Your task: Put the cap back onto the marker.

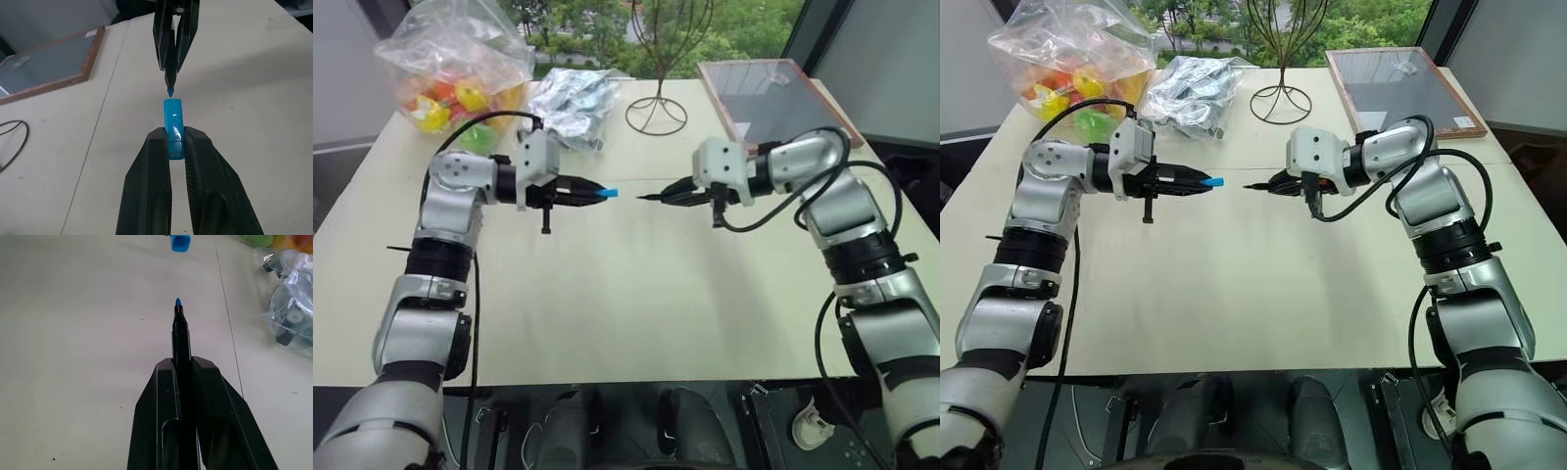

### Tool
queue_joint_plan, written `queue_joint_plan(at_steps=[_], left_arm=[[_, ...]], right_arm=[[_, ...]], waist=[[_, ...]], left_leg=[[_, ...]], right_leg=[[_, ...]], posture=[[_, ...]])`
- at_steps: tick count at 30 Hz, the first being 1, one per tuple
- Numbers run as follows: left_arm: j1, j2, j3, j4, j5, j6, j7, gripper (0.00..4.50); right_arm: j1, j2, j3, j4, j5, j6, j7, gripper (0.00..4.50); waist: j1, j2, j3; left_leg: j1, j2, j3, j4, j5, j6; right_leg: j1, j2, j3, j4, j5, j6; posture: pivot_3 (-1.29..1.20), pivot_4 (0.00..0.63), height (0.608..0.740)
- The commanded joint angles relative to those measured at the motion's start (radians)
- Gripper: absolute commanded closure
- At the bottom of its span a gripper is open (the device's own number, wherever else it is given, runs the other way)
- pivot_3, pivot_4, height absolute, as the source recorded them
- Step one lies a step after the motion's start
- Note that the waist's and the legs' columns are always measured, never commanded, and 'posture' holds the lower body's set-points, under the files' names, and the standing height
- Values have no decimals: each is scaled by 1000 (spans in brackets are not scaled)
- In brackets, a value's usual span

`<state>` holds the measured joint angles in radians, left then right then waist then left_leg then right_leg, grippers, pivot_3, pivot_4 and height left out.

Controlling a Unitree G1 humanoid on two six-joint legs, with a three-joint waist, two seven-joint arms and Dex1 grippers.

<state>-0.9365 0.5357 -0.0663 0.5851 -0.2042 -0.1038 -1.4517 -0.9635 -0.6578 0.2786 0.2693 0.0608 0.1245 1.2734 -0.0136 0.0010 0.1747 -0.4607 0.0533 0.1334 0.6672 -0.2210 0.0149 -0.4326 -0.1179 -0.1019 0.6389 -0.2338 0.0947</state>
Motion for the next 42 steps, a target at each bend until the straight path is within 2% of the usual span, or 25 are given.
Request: queue_joint_plan(at_steps=[1,19,42], left_arm=[[-22,5,0,17,4,-33,-1,4480],[-35,-49,6,39,-3,-35,8,4480],[2,-13,14,-30,-10,11,8,4480]], right_arm=[[-26,2,-28,-51,12,6,0,4500],[-12,38,-34,-91,33,52,-18,4500],[-13,39,-33,-39,21,22,-30,4500]], waist=[[1,0,0],[1,0,0],[1,0,0]], left_leg=[[0,0,0,0,0,0],[0,0,0,0,0,0],[0,0,0,0,0,0]], right_leg=[[0,0,0,0,0,0],[0,0,0,0,0,0],[0,0,0,1,0,0]], posture=[[0,150,740],[0,150,740],[0,150,740]])
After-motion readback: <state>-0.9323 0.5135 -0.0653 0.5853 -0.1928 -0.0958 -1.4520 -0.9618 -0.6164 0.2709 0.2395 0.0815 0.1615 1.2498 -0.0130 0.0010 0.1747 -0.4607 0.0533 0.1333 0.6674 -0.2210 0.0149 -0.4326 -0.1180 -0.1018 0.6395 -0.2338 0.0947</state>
